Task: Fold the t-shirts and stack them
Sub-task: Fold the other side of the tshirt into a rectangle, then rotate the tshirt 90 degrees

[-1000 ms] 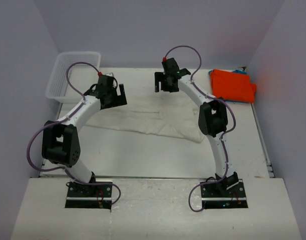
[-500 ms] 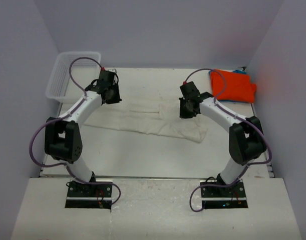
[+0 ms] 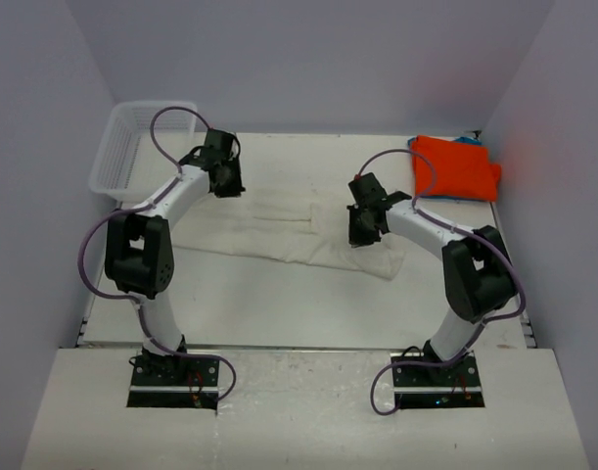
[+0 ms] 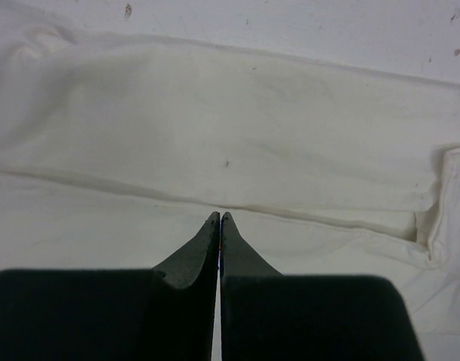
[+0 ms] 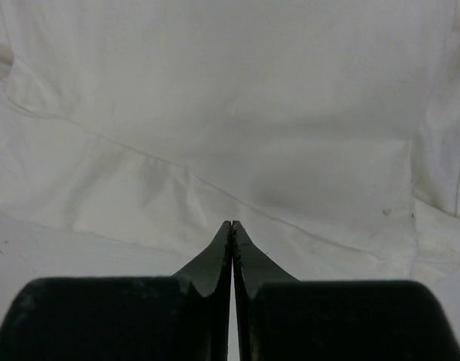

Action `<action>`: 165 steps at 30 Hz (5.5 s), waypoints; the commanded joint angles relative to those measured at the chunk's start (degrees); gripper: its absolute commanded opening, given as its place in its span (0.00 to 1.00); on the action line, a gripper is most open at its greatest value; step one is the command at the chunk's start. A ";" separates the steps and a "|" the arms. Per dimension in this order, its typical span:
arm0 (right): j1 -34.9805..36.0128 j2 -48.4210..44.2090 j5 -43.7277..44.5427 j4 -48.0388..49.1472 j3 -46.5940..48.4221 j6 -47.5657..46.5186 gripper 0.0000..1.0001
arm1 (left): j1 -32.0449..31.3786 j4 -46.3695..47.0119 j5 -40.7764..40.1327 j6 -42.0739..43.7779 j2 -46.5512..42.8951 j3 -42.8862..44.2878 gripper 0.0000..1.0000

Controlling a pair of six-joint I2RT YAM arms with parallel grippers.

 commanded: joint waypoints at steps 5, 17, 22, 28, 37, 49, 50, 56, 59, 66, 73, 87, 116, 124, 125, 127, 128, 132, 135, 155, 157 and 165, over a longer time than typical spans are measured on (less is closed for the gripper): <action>0.65 4.55 0.22 -0.62 3.15 2.98 0.00 | -0.37 -2.44 -0.81 2.22 4.09 4.31 0.00; 1.45 14.48 -0.49 -6.77 11.23 4.74 0.00 | -0.28 -6.13 -3.18 4.33 13.93 9.75 0.00; 1.36 17.03 -0.22 -11.43 15.63 5.45 0.00 | -0.28 -7.98 -2.57 2.49 16.93 8.62 0.00; 1.36 19.93 -0.66 -17.14 22.48 6.76 0.00 | -0.28 -8.51 -2.83 -0.68 14.38 2.03 0.00; 0.66 24.68 0.83 -24.35 33.02 6.68 0.00 | -1.42 -8.33 0.16 -5.60 4.90 -10.71 0.00; -0.40 35.48 -1.45 -32.61 48.21 3.17 0.04 | -9.33 -8.60 6.48 -10.61 -3.11 -20.91 0.00; -0.40 37.23 -2.93 -33.31 49.63 2.12 0.04 | -9.68 -8.77 7.18 -10.53 -3.20 -20.65 0.00; -0.66 45.58 -2.33 -41.31 65.89 -1.76 0.04 | -12.14 -8.77 9.47 -11.31 -3.55 -20.47 0.00; -1.98 47.35 -4.95 -40.97 69.33 -2.99 0.07 | -13.99 -8.60 11.58 -11.67 -3.38 -20.65 0.00; -3.83 49.65 -12.43 -36.06 73.91 -6.32 0.08 | -19.00 -8.07 14.74 -13.25 -2.94 -20.21 0.00; -4.00 46.32 -13.67 -27.18 76.99 -10.63 0.08 | -23.31 -7.54 14.40 -16.58 -4.86 -18.28 0.00; -5.14 11.26 5.75 -23.11 66.99 -8.10 0.00 | -23.40 -7.90 10.42 0.88 -10.68 11.15 0.00; 2.15 -43.17 -1.54 -23.65 0.69 5.27 0.00 | -12.15 3.88 54.74 4.33 43.47 41.84 0.00; 2.50 -41.59 -3.03 -23.83 1.22 6.15 0.00 | -9.51 5.29 54.74 3.36 48.57 45.00 0.00; 2.85 -41.41 -2.86 -23.65 1.31 6.24 0.00 | -9.25 5.81 54.65 3.10 48.74 45.01 0.00; 3.20 -40.63 -2.86 -23.56 1.57 6.41 0.00 | -8.20 6.87 53.60 2.31 49.09 45.01 0.00; 3.73 -40.36 -2.77 -23.48 1.57 6.68 0.00 | -7.76 7.05 52.90 2.31 49.18 44.92 0.00; 4.87 -37.64 -3.47 -22.69 0.70 7.03 0.00 | -5.04 8.19 51.04 2.22 49.10 44.83 0.00; 6.71 -33.95 -4.79 -19.71 -0.97 7.21 0.00 | -1.44 9.59 51.22 1.78 48.57 44.83 0.00; 26.58 8.59 -18.39 -7.39 24.94 4.39 0.00 | 10.61 13.55 53.51 -2.08 46.55 44.39 0.00; 28.16 10.87 -19.47 -6.43 25.83 4.92 0.00 | 10.79 14.43 53.68 -2.87 46.20 43.86 0.00; 31.50 15.98 -21.05 -1.25 21.80 6.15 0.00 | 11.23 15.13 53.86 -3.93 45.67 44.48 0.00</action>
